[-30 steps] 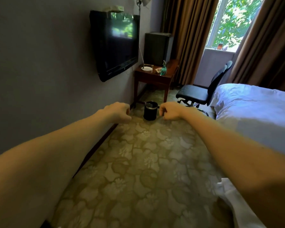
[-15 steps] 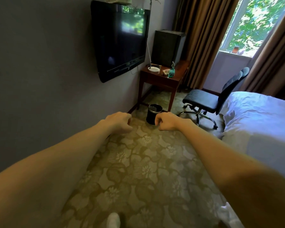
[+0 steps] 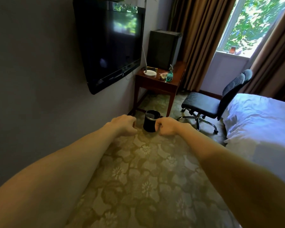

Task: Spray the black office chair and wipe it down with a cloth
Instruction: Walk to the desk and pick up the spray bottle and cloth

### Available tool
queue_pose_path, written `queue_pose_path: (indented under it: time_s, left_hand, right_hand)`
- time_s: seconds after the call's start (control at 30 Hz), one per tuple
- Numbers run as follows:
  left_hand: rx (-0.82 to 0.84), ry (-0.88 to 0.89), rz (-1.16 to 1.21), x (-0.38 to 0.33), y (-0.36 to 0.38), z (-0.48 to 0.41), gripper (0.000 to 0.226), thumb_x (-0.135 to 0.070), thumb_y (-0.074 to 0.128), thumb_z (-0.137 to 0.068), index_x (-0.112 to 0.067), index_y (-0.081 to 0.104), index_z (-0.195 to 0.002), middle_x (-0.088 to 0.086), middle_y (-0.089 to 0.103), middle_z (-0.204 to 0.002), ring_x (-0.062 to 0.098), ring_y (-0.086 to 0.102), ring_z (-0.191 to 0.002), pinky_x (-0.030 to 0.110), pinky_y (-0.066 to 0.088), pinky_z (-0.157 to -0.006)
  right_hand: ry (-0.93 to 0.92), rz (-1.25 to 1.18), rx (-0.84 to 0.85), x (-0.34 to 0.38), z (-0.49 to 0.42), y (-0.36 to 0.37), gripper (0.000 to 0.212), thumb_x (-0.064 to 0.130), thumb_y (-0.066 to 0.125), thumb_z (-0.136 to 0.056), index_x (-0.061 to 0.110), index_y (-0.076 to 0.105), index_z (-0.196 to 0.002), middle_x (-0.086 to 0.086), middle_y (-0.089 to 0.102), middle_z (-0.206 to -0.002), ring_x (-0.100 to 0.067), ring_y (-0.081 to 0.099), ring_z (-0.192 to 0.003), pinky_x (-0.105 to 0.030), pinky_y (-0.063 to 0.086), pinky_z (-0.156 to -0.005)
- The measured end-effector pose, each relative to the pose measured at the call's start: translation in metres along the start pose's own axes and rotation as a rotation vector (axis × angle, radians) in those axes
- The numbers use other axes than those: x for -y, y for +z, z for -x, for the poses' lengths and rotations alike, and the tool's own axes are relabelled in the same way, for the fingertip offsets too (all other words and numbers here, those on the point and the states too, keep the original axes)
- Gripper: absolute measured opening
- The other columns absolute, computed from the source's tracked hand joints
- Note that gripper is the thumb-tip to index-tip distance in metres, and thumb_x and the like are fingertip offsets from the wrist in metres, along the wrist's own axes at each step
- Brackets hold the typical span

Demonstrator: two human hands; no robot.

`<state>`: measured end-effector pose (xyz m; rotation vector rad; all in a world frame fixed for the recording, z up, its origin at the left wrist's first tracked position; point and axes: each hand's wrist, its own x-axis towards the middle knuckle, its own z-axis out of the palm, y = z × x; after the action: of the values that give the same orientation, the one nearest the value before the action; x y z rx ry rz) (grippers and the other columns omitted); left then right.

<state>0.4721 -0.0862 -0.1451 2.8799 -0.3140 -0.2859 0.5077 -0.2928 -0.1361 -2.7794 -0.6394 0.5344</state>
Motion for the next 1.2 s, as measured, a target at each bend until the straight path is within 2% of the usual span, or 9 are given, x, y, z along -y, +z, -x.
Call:
queue_pose_path:
  time_s: [0.17,0.33,0.47,0.53,0.67,0.73,0.93,1.07,1.2]
  left_hand:
    - [0.043,0.021,0.037,0.023,-0.02,-0.068,0.011,-0.033,0.054,-0.084,-0.03,0.046,-0.079,-0.001,0.055,-0.095,0.019,0.055,-0.086,0.032,0.045,-0.067]
    - [0.062,0.069,0.041,0.023,-0.031,-0.128,0.01,-0.034,0.054,-0.083,-0.028,0.047,-0.084,-0.001,0.054,-0.095,0.021,0.055,-0.088,0.034,0.046,-0.069]
    - [0.072,0.095,-0.009,0.018,-0.03,-0.168,0.015,-0.036,0.055,-0.085,-0.023,0.05,-0.091,-0.002,0.054,-0.092,0.019,0.055,-0.086,0.031,0.041,-0.064]
    - [0.088,0.095,-0.007,0.018,-0.03,-0.187,0.016,-0.036,0.054,-0.085,-0.022,0.051,-0.092,-0.002,0.054,-0.092,0.019,0.054,-0.086,0.031,0.041,-0.064]
    - [0.114,0.087,0.012,0.017,-0.025,-0.228,0.013,-0.035,0.055,-0.084,-0.024,0.051,-0.089,-0.003,0.054,-0.092,0.018,0.055,-0.085,0.031,0.043,-0.066]
    - [0.124,0.082,0.016,0.014,-0.024,-0.251,0.012,-0.034,0.055,-0.083,-0.024,0.052,-0.089,-0.002,0.055,-0.093,0.018,0.055,-0.086,0.031,0.044,-0.066]
    - [0.111,0.078,0.041,-0.011,-0.032,-0.344,0.008,-0.031,0.055,-0.082,-0.027,0.049,-0.084,-0.001,0.056,-0.095,0.02,0.056,-0.088,0.033,0.047,-0.07]
    - [0.13,0.061,0.054,-0.036,-0.035,-0.406,0.012,-0.029,0.056,-0.083,-0.024,0.053,-0.093,0.0,0.056,-0.101,0.022,0.056,-0.093,0.036,0.05,-0.078]
    - [0.151,0.058,0.1,-0.053,-0.036,-0.457,0.007,-0.026,0.054,-0.085,-0.022,0.051,-0.09,0.001,0.054,-0.096,0.022,0.054,-0.086,0.032,0.043,-0.067]
  right_hand:
    - [0.047,0.025,0.015,-0.01,-0.065,-0.028,0.019,0.002,0.052,-0.085,0.018,0.056,-0.095,0.001,0.054,-0.093,-0.02,0.052,-0.088,-0.027,0.041,-0.072]
    - [0.074,0.002,0.019,-0.025,-0.11,-0.042,0.022,0.002,0.051,-0.084,0.019,0.056,-0.098,0.002,0.052,-0.092,-0.018,0.05,-0.083,-0.023,0.038,-0.06]
    - [0.086,-0.016,0.003,-0.048,-0.138,-0.049,0.026,0.003,0.053,-0.08,0.013,0.061,-0.104,-0.002,0.059,-0.097,-0.022,0.056,-0.088,-0.033,0.049,-0.077]
    - [0.09,-0.02,-0.005,-0.062,-0.151,-0.054,0.025,0.004,0.054,-0.08,0.014,0.06,-0.103,-0.004,0.06,-0.099,-0.024,0.057,-0.09,-0.036,0.049,-0.081]
    - [0.109,-0.045,-0.014,-0.094,-0.177,-0.063,0.024,0.006,0.053,-0.081,0.017,0.059,-0.101,0.001,0.056,-0.09,-0.023,0.057,-0.089,-0.03,0.048,-0.072]
    - [0.105,-0.039,-0.014,-0.112,-0.19,-0.07,0.024,0.006,0.053,-0.081,0.017,0.059,-0.102,0.002,0.054,-0.091,-0.02,0.054,-0.086,-0.024,0.042,-0.064]
    - [0.126,-0.047,-0.047,-0.183,-0.248,-0.107,0.021,0.009,0.057,-0.082,0.019,0.059,-0.1,-0.002,0.059,-0.102,-0.022,0.057,-0.091,-0.032,0.049,-0.076]
    - [0.127,-0.038,-0.024,-0.23,-0.288,-0.131,0.021,0.012,0.059,-0.082,0.019,0.059,-0.102,-0.003,0.058,-0.1,-0.023,0.057,-0.091,-0.032,0.048,-0.073]
    - [0.119,-0.013,-0.02,-0.278,-0.316,-0.153,0.019,0.017,0.063,-0.082,0.02,0.057,-0.101,-0.001,0.055,-0.096,-0.023,0.055,-0.09,-0.029,0.042,-0.068]
